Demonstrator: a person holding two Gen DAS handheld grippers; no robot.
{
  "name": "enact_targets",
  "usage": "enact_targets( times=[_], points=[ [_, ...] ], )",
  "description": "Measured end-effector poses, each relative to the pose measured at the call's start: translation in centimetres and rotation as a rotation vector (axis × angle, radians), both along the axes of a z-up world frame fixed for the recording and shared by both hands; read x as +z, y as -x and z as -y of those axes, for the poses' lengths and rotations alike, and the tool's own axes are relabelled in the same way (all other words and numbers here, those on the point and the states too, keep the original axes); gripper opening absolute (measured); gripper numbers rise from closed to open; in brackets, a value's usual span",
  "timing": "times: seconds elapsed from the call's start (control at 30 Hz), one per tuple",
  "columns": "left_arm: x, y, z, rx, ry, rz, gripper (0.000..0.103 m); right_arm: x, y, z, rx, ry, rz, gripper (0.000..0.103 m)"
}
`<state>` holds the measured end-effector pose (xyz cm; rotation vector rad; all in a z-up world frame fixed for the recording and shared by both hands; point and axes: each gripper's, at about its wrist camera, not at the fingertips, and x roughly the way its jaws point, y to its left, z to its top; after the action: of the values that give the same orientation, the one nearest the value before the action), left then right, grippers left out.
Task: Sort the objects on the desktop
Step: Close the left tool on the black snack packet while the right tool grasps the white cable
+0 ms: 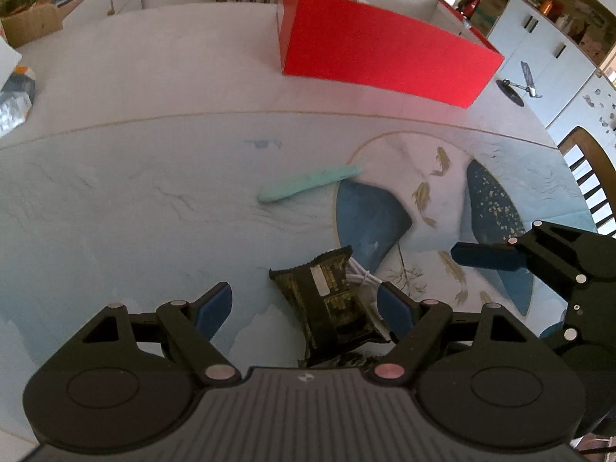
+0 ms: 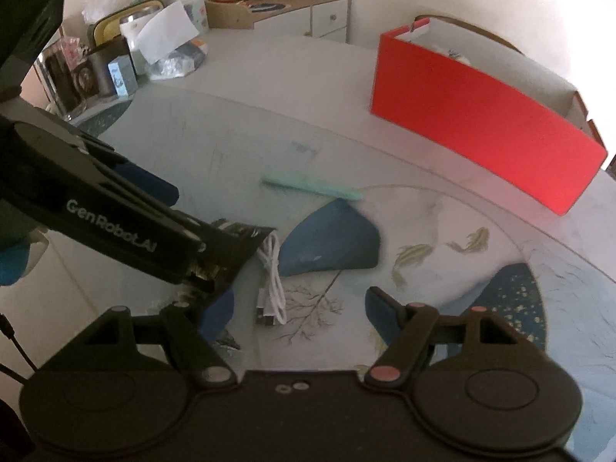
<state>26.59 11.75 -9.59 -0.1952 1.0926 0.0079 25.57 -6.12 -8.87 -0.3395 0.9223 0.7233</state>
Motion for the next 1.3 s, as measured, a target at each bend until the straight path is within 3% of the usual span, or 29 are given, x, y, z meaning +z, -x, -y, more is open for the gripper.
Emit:
enact_targets(
  times=[0.57, 0.77, 0.87, 0.93, 1.07, 1.17, 1.3],
  points=[
    [-1.6, -0.4, 0.0, -0.009, -0.046, -0.005, 0.069, -2.4, -1.0, -1.5, 0.024, 0.04, -0.001, 0.073],
    [-1.5, -0.4, 0.1, -0.01, -0.06, 0.006, 0.058, -2.4, -1.0, -1.4, 0.028, 0.028, -0.005, 0.071],
    [-1.5, -0.4, 0.2, -0.008, -0.075, 0.011, 0.05, -2.4, -1.0, -1.2, 0.029, 0.021, 0.0, 0.064],
    [-1.5, -0.4, 0.2, -0.008, -0.081, 0.013, 0.044, -2.2, -1.0, -1.0, 0.026, 0.014, 0.005, 0.047],
    [-1.5, -0.3, 0.3, -0.011, -0.089, 0.019, 0.037, -2.1, -0.7, -1.3, 0.046, 0.015, 0.012, 0.038],
    [-1.5, -0.2, 0.1, -0.004, -0.079, 0.022, 0.035, -2.0, -0.4, -1.6, 0.064, 0.01, 0.014, 0.021],
    [-1.5, -0.2, 0.1, 0.004, -0.074, 0.027, 0.033, -2.0, -0.1, -1.9, 0.074, 0.032, 0.031, 0.017]
  ],
)
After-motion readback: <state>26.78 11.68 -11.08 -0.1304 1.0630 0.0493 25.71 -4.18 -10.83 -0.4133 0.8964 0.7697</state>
